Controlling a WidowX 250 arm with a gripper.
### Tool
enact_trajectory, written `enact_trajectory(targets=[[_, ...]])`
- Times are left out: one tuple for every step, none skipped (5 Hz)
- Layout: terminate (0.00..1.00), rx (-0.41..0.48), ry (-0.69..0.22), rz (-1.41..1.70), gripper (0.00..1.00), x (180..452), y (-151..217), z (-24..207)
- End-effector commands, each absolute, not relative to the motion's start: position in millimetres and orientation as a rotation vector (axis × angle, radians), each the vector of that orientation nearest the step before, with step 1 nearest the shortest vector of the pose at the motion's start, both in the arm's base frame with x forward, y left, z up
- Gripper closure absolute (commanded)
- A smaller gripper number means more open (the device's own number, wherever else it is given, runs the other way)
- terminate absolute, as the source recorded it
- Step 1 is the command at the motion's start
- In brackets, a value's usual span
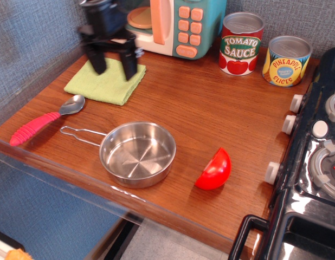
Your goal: Move the red spoon between the cans and pot
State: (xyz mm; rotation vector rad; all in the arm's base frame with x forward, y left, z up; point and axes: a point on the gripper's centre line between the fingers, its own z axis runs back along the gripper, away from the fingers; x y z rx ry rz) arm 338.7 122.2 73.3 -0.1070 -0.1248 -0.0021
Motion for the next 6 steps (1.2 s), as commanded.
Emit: enact_trajectory(targets=[[0.00, -0.105, -0.193, 0.049, 0.00, 283.5, 141.0, 105.8], [0.00, -0.065, -0.118, 0.048, 0.00, 259.0, 141.0, 99.0], [0.00, 0.051, -0.089, 0.001, 0.00, 244.2, 150.2, 91.5], [0.00, 0.078, -0.124, 0.043, 0.00, 235.3, 170.5, 79.8], [0.00, 0.083, -0.148, 0.169, 0.00, 226.8, 193.2, 60.8], [0.00, 0.057, -0.137, 0.208, 0.00, 229.1, 200.0, 44.1]])
